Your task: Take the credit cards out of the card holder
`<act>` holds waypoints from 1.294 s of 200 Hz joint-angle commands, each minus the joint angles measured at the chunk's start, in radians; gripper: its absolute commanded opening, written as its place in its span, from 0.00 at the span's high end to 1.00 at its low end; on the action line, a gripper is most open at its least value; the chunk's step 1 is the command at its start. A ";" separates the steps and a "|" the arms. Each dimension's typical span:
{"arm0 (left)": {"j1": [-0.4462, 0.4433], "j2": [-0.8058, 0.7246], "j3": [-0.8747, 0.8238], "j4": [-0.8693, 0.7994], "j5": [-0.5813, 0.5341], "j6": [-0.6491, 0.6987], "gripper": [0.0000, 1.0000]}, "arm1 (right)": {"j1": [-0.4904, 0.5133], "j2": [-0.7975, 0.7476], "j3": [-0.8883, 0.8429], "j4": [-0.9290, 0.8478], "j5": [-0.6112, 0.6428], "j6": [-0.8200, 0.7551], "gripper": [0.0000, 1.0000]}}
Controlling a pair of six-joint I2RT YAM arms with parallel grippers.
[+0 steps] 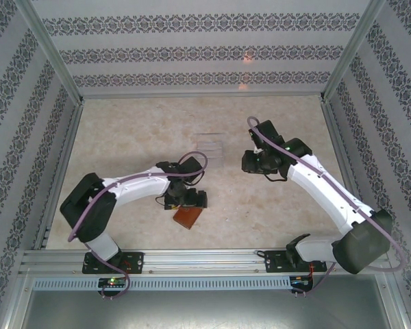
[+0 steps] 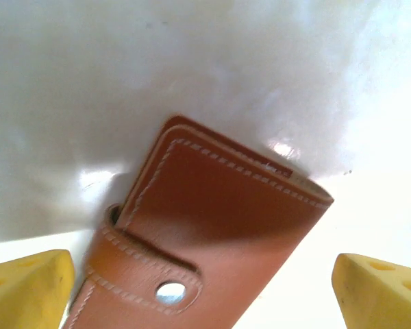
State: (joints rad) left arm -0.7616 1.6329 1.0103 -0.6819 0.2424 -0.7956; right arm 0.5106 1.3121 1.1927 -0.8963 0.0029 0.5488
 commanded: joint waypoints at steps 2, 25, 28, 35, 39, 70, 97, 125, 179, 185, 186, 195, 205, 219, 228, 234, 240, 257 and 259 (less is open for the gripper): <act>0.053 -0.070 -0.073 0.022 0.001 0.044 0.06 | 0.048 0.029 0.001 0.011 -0.016 0.059 0.67; 0.107 -0.115 -0.127 0.013 -0.004 0.077 0.15 | 0.090 0.048 -0.004 0.026 -0.012 0.100 0.67; 0.113 -0.119 -0.132 0.010 -0.009 0.083 0.17 | 0.094 0.050 -0.003 0.026 -0.010 0.102 0.68; 0.128 -0.129 -0.144 0.001 -0.021 0.093 0.22 | 0.107 0.057 0.001 0.023 -0.003 0.112 0.67; 0.137 -0.135 -0.149 -0.005 -0.027 0.099 0.24 | 0.116 0.060 0.004 0.020 0.001 0.116 0.67; 0.188 -0.170 -0.181 -0.030 -0.070 0.132 0.37 | 0.164 0.080 0.033 0.002 0.037 0.143 0.67; 0.205 -0.156 -0.188 -0.050 -0.094 0.158 0.43 | 0.186 0.092 0.052 -0.017 0.055 0.152 0.67; 0.204 -0.108 -0.200 -0.038 -0.038 0.185 0.46 | 0.195 0.091 0.059 -0.026 0.065 0.158 0.67; 0.193 -0.084 -0.242 0.019 0.131 0.232 0.51 | 0.202 0.083 0.053 -0.031 0.077 0.157 0.67; 0.191 -0.089 -0.247 0.024 0.144 0.230 0.51 | 0.202 0.084 0.053 -0.030 0.076 0.155 0.67; 0.191 -0.090 -0.247 0.026 0.146 0.230 0.51 | 0.202 0.084 0.053 -0.030 0.076 0.155 0.67; 0.187 -0.098 -0.257 0.039 0.164 0.224 0.51 | 0.202 0.085 0.052 -0.028 0.076 0.154 0.67; 0.182 -0.104 -0.265 0.054 0.183 0.216 0.51 | 0.202 0.087 0.050 -0.023 0.073 0.154 0.67; 0.174 -0.110 -0.271 0.073 0.209 0.205 0.51 | 0.202 0.088 0.043 -0.012 0.055 0.154 0.67; 0.170 -0.111 -0.272 0.080 0.217 0.198 0.51 | 0.203 0.091 0.030 0.008 0.031 0.155 0.68; 0.168 -0.111 -0.273 0.083 0.219 0.195 0.51 | 0.203 0.089 0.022 0.020 0.018 0.157 0.67; 0.166 -0.114 -0.273 0.085 0.220 0.193 0.51 | 0.204 0.088 0.013 0.030 0.004 0.158 0.67; 0.166 -0.127 -0.272 0.084 0.220 0.187 0.51 | 0.204 0.086 -0.011 0.065 -0.026 0.161 0.67; 0.166 -0.130 -0.272 0.084 0.219 0.186 0.51 | 0.203 0.086 -0.014 0.068 -0.030 0.162 0.67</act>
State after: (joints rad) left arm -0.5606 1.5021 0.7746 -0.6559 0.2661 -0.5945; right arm 0.6987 1.3998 1.2186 -0.8730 0.0246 0.6872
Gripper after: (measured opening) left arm 0.491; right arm 0.328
